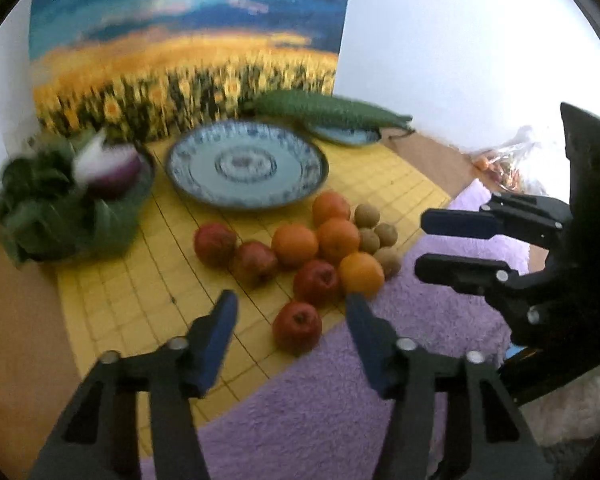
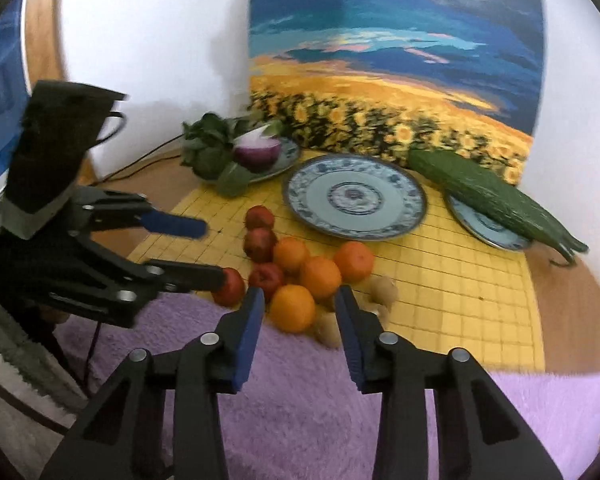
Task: Organize fruits
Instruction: 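Grasp an orange with the right tool while the left tool grasps a red apple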
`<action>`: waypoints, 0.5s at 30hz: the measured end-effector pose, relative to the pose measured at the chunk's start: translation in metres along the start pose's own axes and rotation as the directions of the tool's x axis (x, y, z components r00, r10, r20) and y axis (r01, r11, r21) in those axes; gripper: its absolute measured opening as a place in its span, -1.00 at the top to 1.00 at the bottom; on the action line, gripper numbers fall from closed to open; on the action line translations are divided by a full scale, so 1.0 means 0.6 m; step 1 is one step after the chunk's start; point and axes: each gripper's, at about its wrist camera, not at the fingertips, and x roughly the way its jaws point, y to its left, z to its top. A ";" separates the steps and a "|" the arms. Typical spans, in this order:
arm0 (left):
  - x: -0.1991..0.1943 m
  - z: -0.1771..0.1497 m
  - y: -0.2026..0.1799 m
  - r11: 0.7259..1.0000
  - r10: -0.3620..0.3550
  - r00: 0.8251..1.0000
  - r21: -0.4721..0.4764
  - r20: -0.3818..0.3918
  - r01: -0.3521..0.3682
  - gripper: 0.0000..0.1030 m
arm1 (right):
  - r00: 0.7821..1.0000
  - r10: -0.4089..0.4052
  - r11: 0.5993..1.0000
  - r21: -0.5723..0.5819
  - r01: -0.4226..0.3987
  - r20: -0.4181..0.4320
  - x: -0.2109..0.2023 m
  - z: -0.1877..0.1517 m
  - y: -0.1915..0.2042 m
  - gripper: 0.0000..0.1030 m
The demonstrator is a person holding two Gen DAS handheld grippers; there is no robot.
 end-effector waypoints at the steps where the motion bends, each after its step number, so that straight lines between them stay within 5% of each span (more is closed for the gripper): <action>1: 0.006 -0.002 0.001 1.000 0.000 1.000 -0.008 -0.011 -0.001 -0.02 | 1.000 0.012 1.000 -0.005 -0.012 -0.012 0.008 0.000 0.001 0.25; 9: 0.030 -0.008 0.015 0.997 -0.066 0.993 -0.041 -0.095 0.062 0.37 | 0.994 0.030 0.999 -0.042 -0.035 -0.107 0.070 -0.003 0.007 0.26; 15: 0.028 -0.007 0.020 0.996 -0.075 0.993 -0.058 -0.092 0.070 0.37 | 0.988 0.013 0.996 -0.088 -0.027 -0.151 0.089 -0.003 0.009 0.33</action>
